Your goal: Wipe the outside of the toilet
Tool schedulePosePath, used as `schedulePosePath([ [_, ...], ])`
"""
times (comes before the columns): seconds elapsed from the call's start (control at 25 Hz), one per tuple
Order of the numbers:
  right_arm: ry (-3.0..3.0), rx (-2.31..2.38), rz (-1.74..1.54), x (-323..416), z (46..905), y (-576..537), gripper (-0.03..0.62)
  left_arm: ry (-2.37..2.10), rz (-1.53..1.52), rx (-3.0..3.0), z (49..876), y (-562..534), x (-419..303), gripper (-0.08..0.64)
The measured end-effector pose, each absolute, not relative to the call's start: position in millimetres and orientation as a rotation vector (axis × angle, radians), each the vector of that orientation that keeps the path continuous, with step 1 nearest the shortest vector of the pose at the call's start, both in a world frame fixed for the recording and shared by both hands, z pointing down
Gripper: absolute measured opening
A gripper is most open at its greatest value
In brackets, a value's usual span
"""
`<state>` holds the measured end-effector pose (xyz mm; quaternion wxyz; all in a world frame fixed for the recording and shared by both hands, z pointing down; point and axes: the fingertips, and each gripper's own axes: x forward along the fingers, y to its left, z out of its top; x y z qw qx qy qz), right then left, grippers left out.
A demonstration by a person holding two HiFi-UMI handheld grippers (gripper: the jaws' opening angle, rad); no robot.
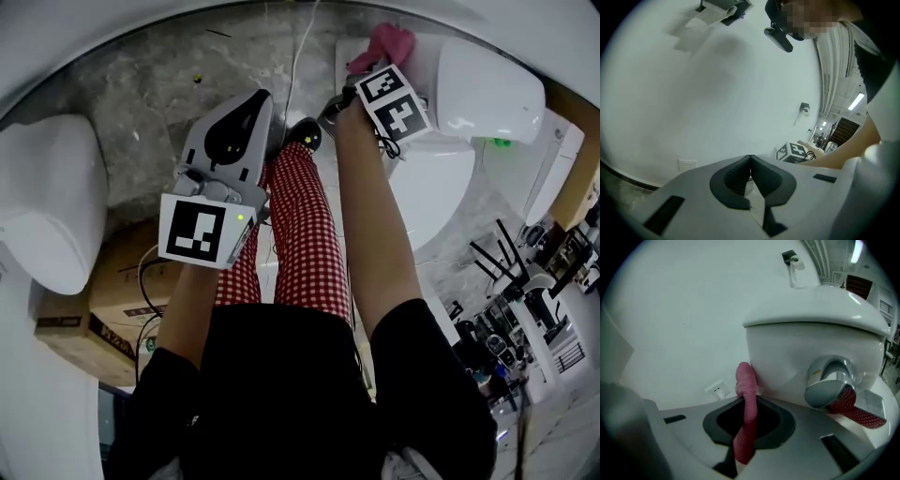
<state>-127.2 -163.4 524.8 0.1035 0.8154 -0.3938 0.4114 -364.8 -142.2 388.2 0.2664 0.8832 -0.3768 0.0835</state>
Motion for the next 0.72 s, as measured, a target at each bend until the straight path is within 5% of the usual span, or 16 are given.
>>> schedulePosePath([
  [0.72, -0.962, 2.730, 1.394, -107.7, 520.9, -130.2, 0.054, -0.932, 0.262, 2.411, 395.6, -140.6, -348.9, 0.009],
])
